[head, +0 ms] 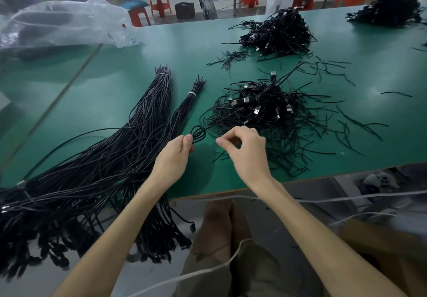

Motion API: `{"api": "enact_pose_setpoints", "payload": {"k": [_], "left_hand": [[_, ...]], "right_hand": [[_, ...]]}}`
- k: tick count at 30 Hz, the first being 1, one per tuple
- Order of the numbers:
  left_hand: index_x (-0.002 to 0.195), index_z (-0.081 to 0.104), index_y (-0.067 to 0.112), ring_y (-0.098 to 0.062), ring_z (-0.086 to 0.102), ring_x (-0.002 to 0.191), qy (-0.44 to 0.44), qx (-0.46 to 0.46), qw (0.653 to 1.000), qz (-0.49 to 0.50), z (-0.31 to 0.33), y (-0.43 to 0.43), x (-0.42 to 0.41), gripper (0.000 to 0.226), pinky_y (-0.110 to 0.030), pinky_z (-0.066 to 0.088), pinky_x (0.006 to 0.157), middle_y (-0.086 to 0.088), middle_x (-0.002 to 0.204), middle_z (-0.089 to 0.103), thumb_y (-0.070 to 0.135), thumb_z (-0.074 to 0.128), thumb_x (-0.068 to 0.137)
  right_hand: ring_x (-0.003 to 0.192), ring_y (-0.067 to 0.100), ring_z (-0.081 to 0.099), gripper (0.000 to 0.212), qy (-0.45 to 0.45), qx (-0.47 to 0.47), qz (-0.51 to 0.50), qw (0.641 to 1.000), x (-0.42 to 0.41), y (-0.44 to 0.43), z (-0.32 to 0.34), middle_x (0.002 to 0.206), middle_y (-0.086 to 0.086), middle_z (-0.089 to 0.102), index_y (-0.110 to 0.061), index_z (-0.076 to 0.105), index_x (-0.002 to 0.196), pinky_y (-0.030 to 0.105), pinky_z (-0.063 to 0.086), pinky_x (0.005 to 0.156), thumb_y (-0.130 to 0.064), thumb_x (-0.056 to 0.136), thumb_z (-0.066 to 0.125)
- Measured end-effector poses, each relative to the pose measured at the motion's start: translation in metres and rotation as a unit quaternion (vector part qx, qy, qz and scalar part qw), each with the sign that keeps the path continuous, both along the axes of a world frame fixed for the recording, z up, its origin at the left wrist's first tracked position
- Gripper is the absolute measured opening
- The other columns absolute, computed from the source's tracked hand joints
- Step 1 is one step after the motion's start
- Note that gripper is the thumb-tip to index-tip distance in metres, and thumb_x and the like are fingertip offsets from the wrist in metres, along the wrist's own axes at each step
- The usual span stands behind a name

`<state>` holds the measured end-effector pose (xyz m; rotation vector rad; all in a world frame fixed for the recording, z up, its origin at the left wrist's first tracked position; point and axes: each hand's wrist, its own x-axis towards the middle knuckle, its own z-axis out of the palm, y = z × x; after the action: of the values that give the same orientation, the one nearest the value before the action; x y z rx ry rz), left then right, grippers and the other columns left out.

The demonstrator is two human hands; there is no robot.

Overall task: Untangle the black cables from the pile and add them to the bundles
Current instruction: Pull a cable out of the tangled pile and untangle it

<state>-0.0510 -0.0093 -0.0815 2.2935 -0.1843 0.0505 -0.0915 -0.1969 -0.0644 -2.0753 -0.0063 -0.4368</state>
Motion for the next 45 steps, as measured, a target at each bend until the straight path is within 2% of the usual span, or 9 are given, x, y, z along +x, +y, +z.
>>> {"api": "enact_pose_setpoints", "payload": {"k": [10,14,18,23,31,36,39,41,45], "left_hand": [[0.076,0.053,0.024,-0.018,0.049,0.063,0.0,0.009,1.0,0.006,-0.002,0.0,-0.001,0.044,-0.041,0.038,0.064,0.004,0.07,0.053,0.04,0.032,0.112],[0.078,0.053,0.025,-0.018,0.051,0.064,0.004,0.023,1.0,0.011,-0.003,0.0,-0.001,0.044,-0.04,0.038,0.064,0.003,0.072,0.056,0.043,0.031,0.111],[0.078,0.052,0.027,-0.018,0.052,0.067,0.002,0.011,1.0,0.004,-0.003,0.001,-0.002,0.043,-0.041,0.041,0.067,0.006,0.073,0.056,0.043,0.031,0.111],[0.074,0.049,0.025,-0.018,0.045,0.065,-0.006,-0.05,0.999,-0.012,-0.002,0.002,-0.004,0.043,-0.043,0.04,0.067,0.007,0.07,0.05,0.041,0.032,0.111],[0.07,0.044,0.016,-0.011,0.04,0.063,-0.016,-0.112,0.993,-0.023,0.001,-0.001,-0.004,0.048,-0.037,0.036,0.063,0.004,0.066,0.045,0.038,0.035,0.112],[0.064,0.04,0.018,-0.007,0.032,0.052,-0.015,-0.187,0.982,-0.015,0.006,0.002,-0.007,0.049,-0.022,0.027,0.05,0.011,0.056,0.039,0.029,0.041,0.112],[0.063,0.04,0.019,-0.004,0.03,0.046,0.023,-0.247,0.968,-0.026,0.011,0.002,-0.011,0.049,-0.016,0.027,0.045,0.015,0.051,0.036,0.026,0.043,0.111],[0.065,0.041,0.017,-0.004,0.029,0.044,0.047,-0.257,0.965,-0.034,0.014,0.002,-0.014,0.047,-0.015,0.026,0.044,0.014,0.051,0.034,0.025,0.043,0.111],[0.069,0.067,0.024,-0.004,0.026,0.044,0.074,-0.293,0.952,-0.046,0.016,0.003,-0.016,0.048,-0.016,0.024,0.043,0.013,0.052,0.032,0.022,0.042,0.111]], "right_hand": [[0.101,0.014,0.048,0.014,0.03,0.014,-0.006,0.999,0.009,0.028,-0.006,0.087,-0.011,0.064,-0.024,0.069,0.08,0.046,0.039,0.099,-0.03,0.089,0.079],[0.099,0.023,0.061,0.014,0.058,0.046,0.009,0.997,0.01,0.028,-0.009,0.085,-0.007,0.069,-0.023,0.072,0.083,0.048,0.047,0.095,-0.033,0.089,0.079],[0.078,0.003,0.064,0.013,0.065,0.094,0.026,0.993,0.011,0.031,-0.009,0.077,-0.008,0.07,-0.016,0.074,0.085,0.016,0.048,0.071,-0.027,0.089,0.08],[0.063,-0.01,0.057,0.02,0.1,0.141,0.026,0.985,0.014,0.037,-0.012,0.07,-0.011,0.062,-0.017,0.067,0.085,0.007,0.042,0.06,-0.026,0.085,0.084],[0.059,-0.001,0.053,0.03,0.114,0.176,0.037,0.977,0.015,0.035,-0.012,0.072,-0.004,0.062,-0.019,0.064,0.091,0.013,0.042,0.061,-0.033,0.08,0.088],[0.08,0.005,0.064,0.043,0.131,0.212,0.121,0.961,0.01,0.029,-0.006,0.092,0.009,0.071,-0.029,0.058,0.111,0.018,0.049,0.075,-0.036,0.08,0.088],[0.091,0.007,0.066,0.058,0.11,0.218,0.204,0.948,0.01,0.026,-0.002,0.1,-0.004,0.072,-0.034,0.059,0.131,0.026,0.054,0.091,-0.023,0.082,0.087],[0.086,-0.001,0.063,0.062,0.093,0.207,0.25,0.941,0.01,0.024,0.002,0.101,-0.016,0.069,-0.035,0.06,0.136,0.021,0.052,0.088,-0.015,0.083,0.085],[0.099,0.008,0.066,0.047,0.099,0.189,0.263,0.941,0.013,0.026,0.007,0.115,-0.002,0.073,-0.023,0.069,0.129,0.035,0.054,0.096,-0.012,0.085,0.083]]}}
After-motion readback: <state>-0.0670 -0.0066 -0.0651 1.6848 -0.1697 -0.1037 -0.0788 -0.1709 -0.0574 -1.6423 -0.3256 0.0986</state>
